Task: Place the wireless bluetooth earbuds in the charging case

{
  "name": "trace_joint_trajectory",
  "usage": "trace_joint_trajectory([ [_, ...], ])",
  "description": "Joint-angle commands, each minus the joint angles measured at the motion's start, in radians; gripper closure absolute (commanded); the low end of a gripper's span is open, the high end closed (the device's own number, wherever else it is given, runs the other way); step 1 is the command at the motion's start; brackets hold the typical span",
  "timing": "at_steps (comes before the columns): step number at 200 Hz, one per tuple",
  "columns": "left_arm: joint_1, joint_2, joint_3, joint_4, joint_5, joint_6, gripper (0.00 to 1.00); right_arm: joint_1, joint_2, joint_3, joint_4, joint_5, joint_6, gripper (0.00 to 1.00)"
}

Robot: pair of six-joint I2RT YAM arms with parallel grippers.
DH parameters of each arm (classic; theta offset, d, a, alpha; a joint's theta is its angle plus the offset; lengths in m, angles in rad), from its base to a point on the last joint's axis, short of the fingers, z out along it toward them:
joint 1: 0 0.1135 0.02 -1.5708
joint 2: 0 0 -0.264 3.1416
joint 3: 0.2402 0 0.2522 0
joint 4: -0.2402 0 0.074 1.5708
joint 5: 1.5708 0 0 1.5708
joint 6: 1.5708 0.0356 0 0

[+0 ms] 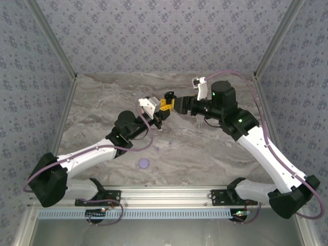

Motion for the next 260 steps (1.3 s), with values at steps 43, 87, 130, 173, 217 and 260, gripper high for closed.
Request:
trace_joint_trajectory([
  [43,-0.004,-0.004,0.025,0.011,0.008,-0.013,1.00,0.019,0.022,0.050,0.007,-0.018,-0.024,0.36],
  [87,-0.005,0.002,0.027,0.011,0.009,-0.014,1.00,0.024,0.033,0.057,0.024,-0.022,-0.025,0.37],
  [130,-0.005,0.006,0.030,0.011,0.009,-0.015,1.00,0.029,0.043,0.064,0.026,-0.030,-0.029,0.38],
  [173,-0.004,0.007,0.031,0.008,0.008,-0.017,1.00,0.035,0.049,0.069,0.029,-0.036,-0.033,0.38],
  [217,-0.005,0.010,0.033,0.003,0.004,-0.015,1.00,0.040,0.050,0.073,0.029,-0.044,-0.039,0.40],
  [260,-0.004,0.015,0.039,-0.002,-0.001,-0.018,1.00,0.045,0.050,0.077,0.009,-0.042,-0.043,0.41],
])
